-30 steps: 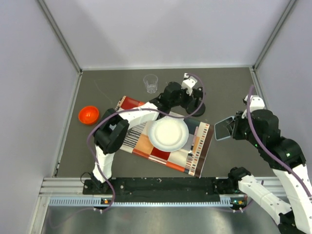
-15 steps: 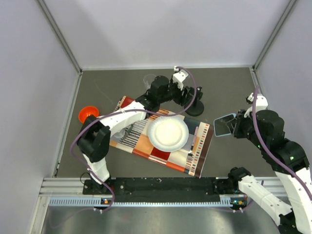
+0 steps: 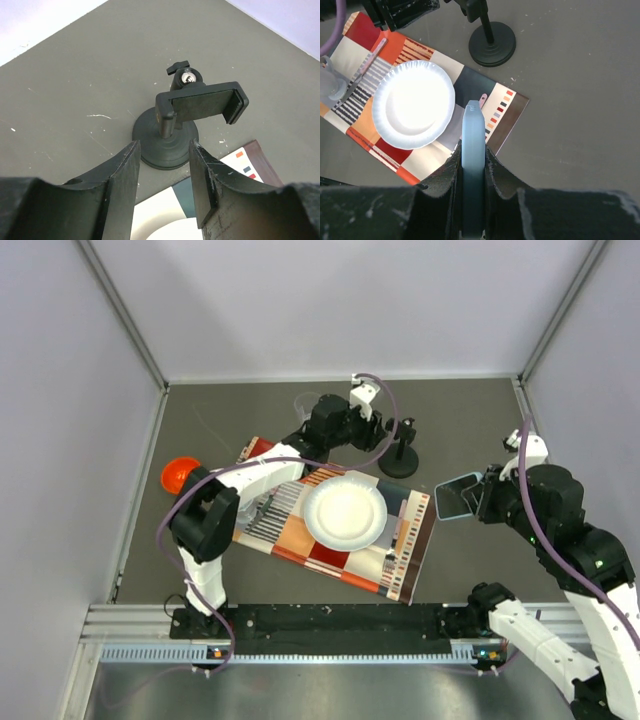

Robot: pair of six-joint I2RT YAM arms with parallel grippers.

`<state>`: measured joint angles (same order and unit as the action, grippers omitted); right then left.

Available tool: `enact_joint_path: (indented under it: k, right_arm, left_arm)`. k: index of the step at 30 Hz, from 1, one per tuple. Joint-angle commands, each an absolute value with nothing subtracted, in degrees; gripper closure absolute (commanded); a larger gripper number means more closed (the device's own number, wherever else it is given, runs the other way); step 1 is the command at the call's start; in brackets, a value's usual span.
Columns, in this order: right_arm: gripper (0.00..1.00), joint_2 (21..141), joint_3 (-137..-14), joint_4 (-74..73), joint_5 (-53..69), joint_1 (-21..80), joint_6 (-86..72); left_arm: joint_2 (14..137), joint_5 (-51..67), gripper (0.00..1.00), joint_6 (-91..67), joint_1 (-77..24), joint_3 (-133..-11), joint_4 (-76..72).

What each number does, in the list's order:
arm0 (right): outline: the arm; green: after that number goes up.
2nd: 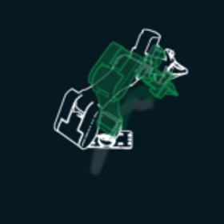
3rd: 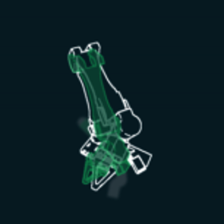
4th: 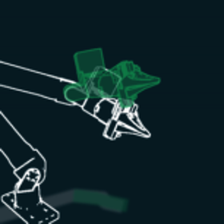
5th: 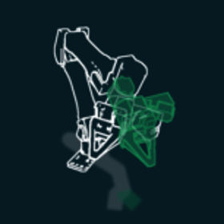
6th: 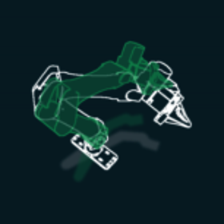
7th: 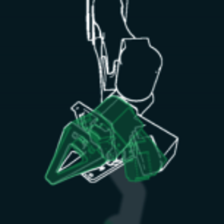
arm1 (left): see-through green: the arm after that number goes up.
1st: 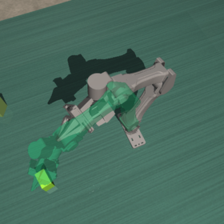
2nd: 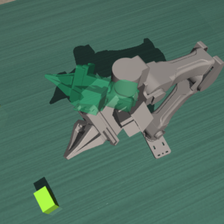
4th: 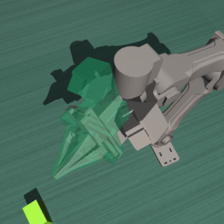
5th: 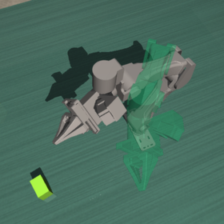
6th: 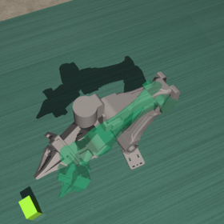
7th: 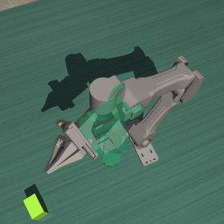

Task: Place the phone on the phone stand

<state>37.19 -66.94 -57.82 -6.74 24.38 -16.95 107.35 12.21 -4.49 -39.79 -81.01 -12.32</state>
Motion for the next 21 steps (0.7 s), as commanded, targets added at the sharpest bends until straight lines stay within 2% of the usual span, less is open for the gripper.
enact_joint_path:
  k: [1,13,15,21]
  right_arm:
    - [1.00,36.2,-69.1,-52.1,-6.3,25.0,-17.1]
    - [1.00,38.8,-69.4,-51.3,-5.1,25.0,-17.1]
    - [1.00,39.6,-69.9,-51.2,-4.5,25.0,-16.7]
    - [1.00,43.1,-72.8,-51.2,-3.1,24.9,-15.2]
  left_arm:
    - [108.1,12.9,0.50,-5.2,-39.9,-83.4,-15.9]
    - [111.5,13.5,0.55,-5.6,-39.9,-87.3,-16.7]
    - [112.1,13.4,0.61,-5.2,-39.9,-87.6,-16.3]
    - [112.6,13.4,0.65,-4.0,-39.8,-87.9,-15.9]
